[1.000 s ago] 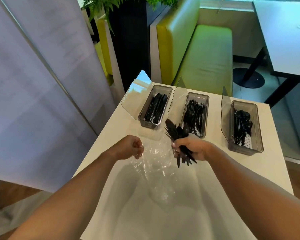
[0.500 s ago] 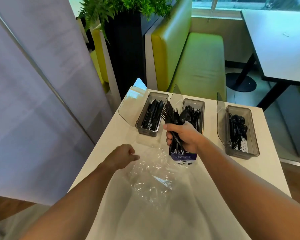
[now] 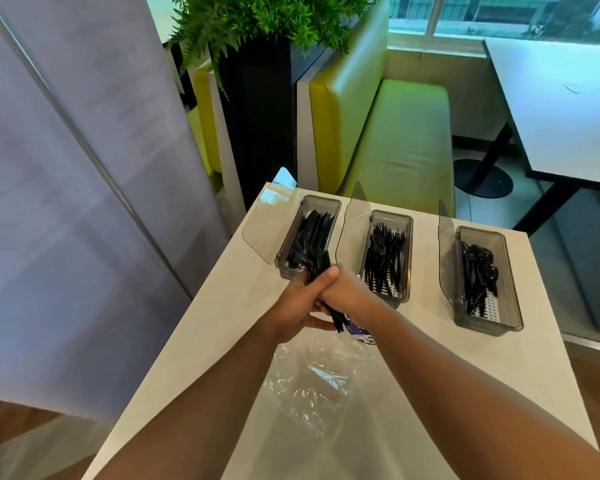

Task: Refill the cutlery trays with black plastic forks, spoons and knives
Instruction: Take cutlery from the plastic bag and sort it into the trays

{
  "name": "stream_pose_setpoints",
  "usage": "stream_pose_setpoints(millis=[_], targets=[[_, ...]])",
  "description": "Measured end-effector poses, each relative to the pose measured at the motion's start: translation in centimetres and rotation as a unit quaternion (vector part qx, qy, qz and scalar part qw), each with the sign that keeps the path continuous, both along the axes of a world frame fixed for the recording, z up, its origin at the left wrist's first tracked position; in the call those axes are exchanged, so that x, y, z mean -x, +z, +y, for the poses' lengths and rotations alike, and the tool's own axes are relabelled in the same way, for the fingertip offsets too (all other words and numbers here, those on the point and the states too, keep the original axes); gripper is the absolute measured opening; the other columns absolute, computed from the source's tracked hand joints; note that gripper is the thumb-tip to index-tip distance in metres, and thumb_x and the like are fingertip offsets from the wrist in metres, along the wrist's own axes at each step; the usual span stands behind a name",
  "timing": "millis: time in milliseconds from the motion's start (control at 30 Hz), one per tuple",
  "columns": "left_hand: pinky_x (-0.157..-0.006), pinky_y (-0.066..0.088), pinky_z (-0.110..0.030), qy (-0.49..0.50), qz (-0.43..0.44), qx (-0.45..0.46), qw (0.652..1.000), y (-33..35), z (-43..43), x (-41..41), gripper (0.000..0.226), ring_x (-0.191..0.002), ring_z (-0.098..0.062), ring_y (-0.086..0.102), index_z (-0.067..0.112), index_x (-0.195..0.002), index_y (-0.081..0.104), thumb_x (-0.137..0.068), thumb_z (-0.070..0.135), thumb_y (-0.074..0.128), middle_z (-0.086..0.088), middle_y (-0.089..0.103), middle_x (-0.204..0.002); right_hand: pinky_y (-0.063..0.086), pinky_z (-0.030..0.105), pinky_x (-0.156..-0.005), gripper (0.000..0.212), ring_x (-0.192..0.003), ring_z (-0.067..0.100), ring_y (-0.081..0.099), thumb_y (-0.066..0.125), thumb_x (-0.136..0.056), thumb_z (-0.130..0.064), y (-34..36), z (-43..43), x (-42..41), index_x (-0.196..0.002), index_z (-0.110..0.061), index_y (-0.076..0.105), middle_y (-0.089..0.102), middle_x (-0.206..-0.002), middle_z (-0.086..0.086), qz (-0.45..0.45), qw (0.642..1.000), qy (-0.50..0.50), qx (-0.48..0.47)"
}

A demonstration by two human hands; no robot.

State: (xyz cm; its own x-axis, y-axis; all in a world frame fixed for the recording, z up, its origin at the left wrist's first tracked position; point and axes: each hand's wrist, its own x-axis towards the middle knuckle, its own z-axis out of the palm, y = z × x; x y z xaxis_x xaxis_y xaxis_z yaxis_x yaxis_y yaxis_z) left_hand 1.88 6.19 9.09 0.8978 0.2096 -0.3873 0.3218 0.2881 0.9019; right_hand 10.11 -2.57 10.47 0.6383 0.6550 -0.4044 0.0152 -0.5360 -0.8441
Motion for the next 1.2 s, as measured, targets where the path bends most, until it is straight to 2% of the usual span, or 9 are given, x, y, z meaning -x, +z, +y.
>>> stream_pose_setpoints(millis=[67, 167, 333, 467, 700, 767, 933, 1067, 1200], targets=[[-0.082, 0.059, -0.062, 0.022, -0.001, 0.028, 0.999, -0.3, 0.2, -0.6, 0.041, -0.104, -0.038, 0.071, 0.024, -0.134, 0.055, -0.099, 0.044, 0.058, -0.017, 0.071, -0.120, 0.038, 0.024, -0.043, 0.019, -0.047, 0.015, 0.049, 0.051, -0.090, -0.006, -0.1, 0.9, -0.1, -0.076, -0.010, 0.063, 0.055, -0.057, 0.006, -0.050, 0.998, 0.023, 0.036], [-0.081, 0.059, -0.061, 0.021, 0.007, 0.036, 0.999, -0.6, -0.1, -1.0, 0.040, -0.104, -0.036, 0.072, 0.021, -0.135, 0.055, -0.102, 0.044, 0.053, -0.015, 0.071, -0.122, 0.040, 0.026, -0.045, 0.020, -0.052, 0.016, 0.052, 0.050, -0.093, -0.005, -0.3, 0.5, -0.1, -0.081, -0.014, 0.064, 0.058, -0.061, 0.004, -0.079, 0.995, 0.022, 0.049], [-0.076, 0.059, -0.064, 0.093, 0.019, 0.011, 0.995, -1.6, 0.3, -1.4, 0.038, -0.102, -0.034, 0.072, 0.013, -0.130, 0.059, -0.105, 0.039, 0.046, -0.016, 0.072, -0.117, 0.054, 0.031, -0.067, 0.029, -0.086, 0.024, 0.066, 0.057, -0.093, -0.006, -0.1, 0.4, 0.4, -0.122, -0.009, 0.058, 0.068, -0.100, 0.010, -0.133, 0.989, 0.019, 0.060], [-0.079, 0.061, -0.051, 0.161, 0.019, 0.010, 0.987, -2.5, 1.1, -2.0, 0.036, -0.108, -0.030, 0.070, 0.014, -0.130, 0.058, -0.104, 0.037, 0.046, -0.015, 0.072, -0.118, 0.062, 0.038, -0.076, 0.041, -0.092, 0.023, 0.068, 0.058, -0.096, -0.009, -0.5, 0.5, 1.0, -0.135, -0.010, 0.044, 0.064, -0.106, 0.008, -0.102, 0.994, 0.042, 0.021], [-0.079, 0.060, -0.041, 0.254, 0.003, 0.032, 0.967, -2.7, 2.3, -2.6, 0.034, -0.102, -0.032, 0.073, 0.006, -0.112, 0.068, -0.103, 0.032, 0.048, -0.018, 0.076, -0.106, 0.052, 0.042, -0.097, 0.038, -0.110, 0.022, 0.059, 0.041, -0.106, -0.022, -0.7, 0.7, 2.0, -0.144, -0.017, 0.045, 0.054, -0.127, 0.006, -0.223, 0.971, 0.082, -0.013], [-0.081, 0.060, -0.041, 0.268, -0.011, 0.044, 0.962, -2.6, 2.5, -2.8, 0.034, -0.101, -0.033, 0.073, 0.001, -0.112, 0.068, -0.103, 0.030, 0.051, -0.021, 0.075, -0.105, 0.051, 0.038, -0.093, 0.037, -0.108, 0.022, 0.059, 0.041, -0.106, -0.024, -0.6, 0.6, 2.2, -0.142, -0.017, 0.048, 0.057, -0.123, 0.005, -0.262, 0.962, 0.082, -0.017], [-0.088, 0.058, -0.048, 0.313, -0.037, 0.006, 0.949, -2.6, 2.9, -3.0, 0.029, -0.090, -0.031, 0.071, -0.002, -0.107, 0.067, -0.102, 0.023, 0.056, -0.016, 0.071, -0.091, 0.052, 0.027, -0.068, 0.028, -0.077, 0.008, 0.065, 0.047, -0.105, -0.033, 1.2, -0.1, 1.3, -0.120, -0.026, 0.070, 0.072, -0.090, -0.005, -0.301, 0.952, 0.030, -0.042], [-0.064, 0.056, -0.041, 0.260, -0.061, 0.015, 0.964, -1.9, 2.7, -2.8, 0.028, -0.060, -0.026, 0.063, -0.001, -0.100, 0.066, -0.103, 0.025, 0.056, -0.012, 0.062, -0.070, 0.050, 0.019, -0.057, 0.014, -0.060, 0.001, 0.063, 0.058, -0.100, -0.033, 1.9, 0.2, -0.2, -0.096, -0.023, 0.068, 0.067, -0.072, -0.006, -0.234, 0.965, -0.076, -0.085], [-0.053, 0.047, -0.033, 0.182, -0.087, -0.010, 0.979, -0.9, 2.1, -2.6, 0.026, -0.048, -0.020, 0.052, 0.005, -0.099, 0.067, -0.102, 0.029, 0.058, -0.009, 0.056, -0.061, 0.059, 0.030, -0.061, 0.017, -0.068, 0.022, 0.072, 0.066, -0.097, -0.029, 2.7, 0.8, -2.2, -0.110, -0.019, 0.066, 0.071, -0.086, 0.005, -0.130, 0.979, -0.105, -0.120]])
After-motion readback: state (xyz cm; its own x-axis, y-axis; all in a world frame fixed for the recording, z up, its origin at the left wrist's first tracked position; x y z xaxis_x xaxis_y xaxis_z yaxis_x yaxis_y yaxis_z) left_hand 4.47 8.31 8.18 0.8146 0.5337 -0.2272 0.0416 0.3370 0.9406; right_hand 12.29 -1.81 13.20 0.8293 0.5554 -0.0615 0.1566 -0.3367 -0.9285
